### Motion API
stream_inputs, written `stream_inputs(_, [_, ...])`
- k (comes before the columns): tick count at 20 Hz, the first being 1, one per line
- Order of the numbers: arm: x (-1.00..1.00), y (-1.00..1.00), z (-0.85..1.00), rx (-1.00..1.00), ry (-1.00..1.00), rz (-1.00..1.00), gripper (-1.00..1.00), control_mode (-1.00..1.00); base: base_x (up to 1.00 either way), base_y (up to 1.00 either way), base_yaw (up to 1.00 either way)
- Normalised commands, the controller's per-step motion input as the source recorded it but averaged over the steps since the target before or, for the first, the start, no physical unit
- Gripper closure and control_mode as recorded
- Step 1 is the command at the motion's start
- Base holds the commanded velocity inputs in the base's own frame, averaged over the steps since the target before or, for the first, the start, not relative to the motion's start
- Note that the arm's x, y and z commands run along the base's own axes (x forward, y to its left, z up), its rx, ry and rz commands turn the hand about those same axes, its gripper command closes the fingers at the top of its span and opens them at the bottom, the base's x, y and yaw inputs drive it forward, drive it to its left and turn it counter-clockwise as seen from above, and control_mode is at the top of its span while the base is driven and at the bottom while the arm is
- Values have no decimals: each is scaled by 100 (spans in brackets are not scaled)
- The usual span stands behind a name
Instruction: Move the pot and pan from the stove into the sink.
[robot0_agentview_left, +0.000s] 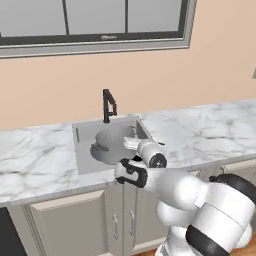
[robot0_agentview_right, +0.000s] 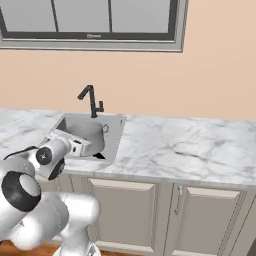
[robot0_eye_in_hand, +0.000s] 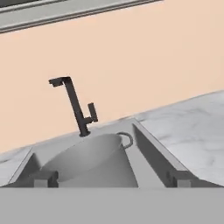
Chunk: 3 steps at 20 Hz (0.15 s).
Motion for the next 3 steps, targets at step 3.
stream_inputs(3, [-63, -5, 100, 5, -19, 1, -100, -100, 0, 0, 0])
